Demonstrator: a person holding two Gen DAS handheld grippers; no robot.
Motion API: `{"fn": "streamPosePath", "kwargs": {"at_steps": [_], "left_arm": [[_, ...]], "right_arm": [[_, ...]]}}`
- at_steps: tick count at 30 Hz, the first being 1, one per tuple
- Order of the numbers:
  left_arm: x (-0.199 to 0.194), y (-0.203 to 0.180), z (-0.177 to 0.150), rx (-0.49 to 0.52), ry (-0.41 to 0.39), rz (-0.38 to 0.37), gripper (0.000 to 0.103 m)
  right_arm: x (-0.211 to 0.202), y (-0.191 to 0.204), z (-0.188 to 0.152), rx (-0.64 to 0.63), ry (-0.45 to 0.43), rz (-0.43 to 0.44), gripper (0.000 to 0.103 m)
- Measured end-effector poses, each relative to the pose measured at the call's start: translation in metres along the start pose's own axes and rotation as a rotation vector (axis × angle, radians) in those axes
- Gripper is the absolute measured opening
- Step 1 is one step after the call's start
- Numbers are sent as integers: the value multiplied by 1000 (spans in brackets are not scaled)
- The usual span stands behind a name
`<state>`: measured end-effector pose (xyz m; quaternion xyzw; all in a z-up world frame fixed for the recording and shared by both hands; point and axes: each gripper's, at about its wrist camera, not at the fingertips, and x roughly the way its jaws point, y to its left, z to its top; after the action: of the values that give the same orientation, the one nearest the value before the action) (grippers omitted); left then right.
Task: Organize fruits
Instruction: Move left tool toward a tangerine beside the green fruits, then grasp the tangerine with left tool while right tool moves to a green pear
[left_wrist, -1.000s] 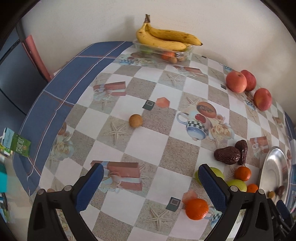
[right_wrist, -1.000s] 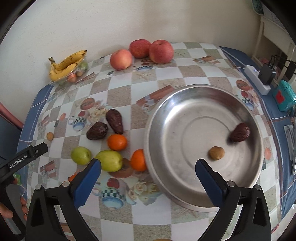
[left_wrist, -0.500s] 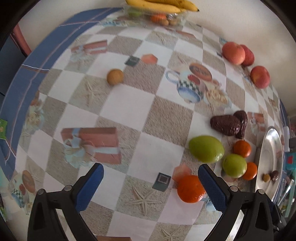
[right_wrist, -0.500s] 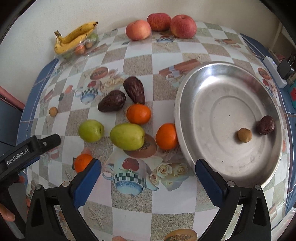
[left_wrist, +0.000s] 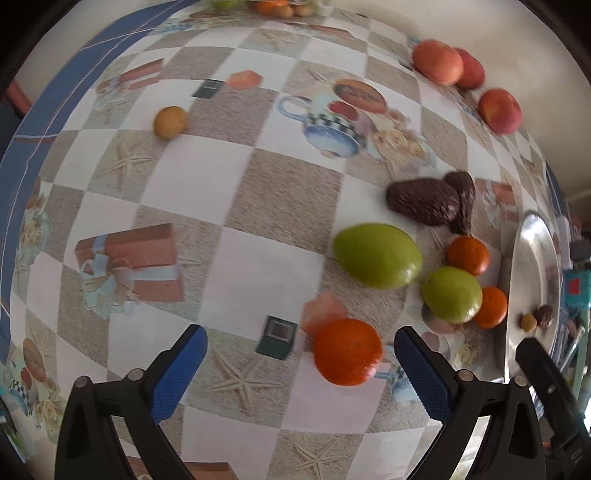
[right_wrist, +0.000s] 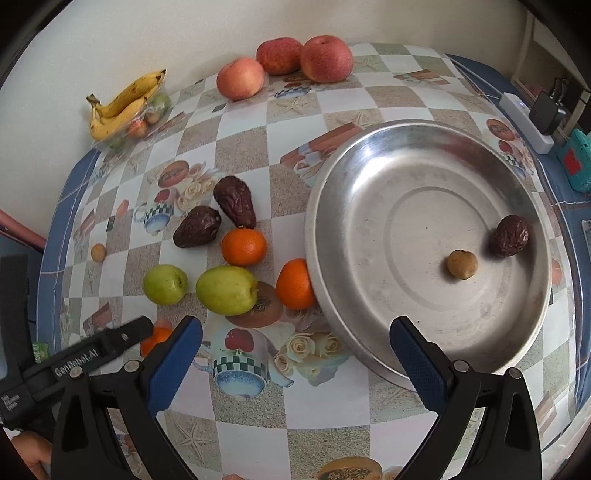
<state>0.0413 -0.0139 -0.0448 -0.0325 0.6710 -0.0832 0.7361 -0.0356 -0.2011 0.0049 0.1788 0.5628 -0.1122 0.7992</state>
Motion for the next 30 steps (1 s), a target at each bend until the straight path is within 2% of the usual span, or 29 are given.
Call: {"fn": "streamPosePath", "kwargs": {"at_steps": [2,4,9,13,17,21,26,30], "left_arm": [[2,-11,-4,24,7,1,100],[5,-18,-7,37,20,-1,92],[11,-30,-14,56,34,12,83],[3,-29,-13,32,19,-26,59],[1,-26,-11,13,24,-83,43],[-4,-25,-6,10,8,-65,42],[-20,-10,-3,-78,-41,-61,42],[-25,0,1,-130,-79,-78,42]], "right_arm": [[-3,-3,1,7,-15,-7,101],[-4,-7,2,17,-20,-11,101],[-3,-12,2,38,-17,-7,101],[-2,-9,4,47,-21,-6,101],[0,-5,4,37,-20,-5,101],[5,-1,5,43,-15,-6,101],[10,9,6,41,-8,16,101],[13,28,6,-8,-19,25,101]]}}
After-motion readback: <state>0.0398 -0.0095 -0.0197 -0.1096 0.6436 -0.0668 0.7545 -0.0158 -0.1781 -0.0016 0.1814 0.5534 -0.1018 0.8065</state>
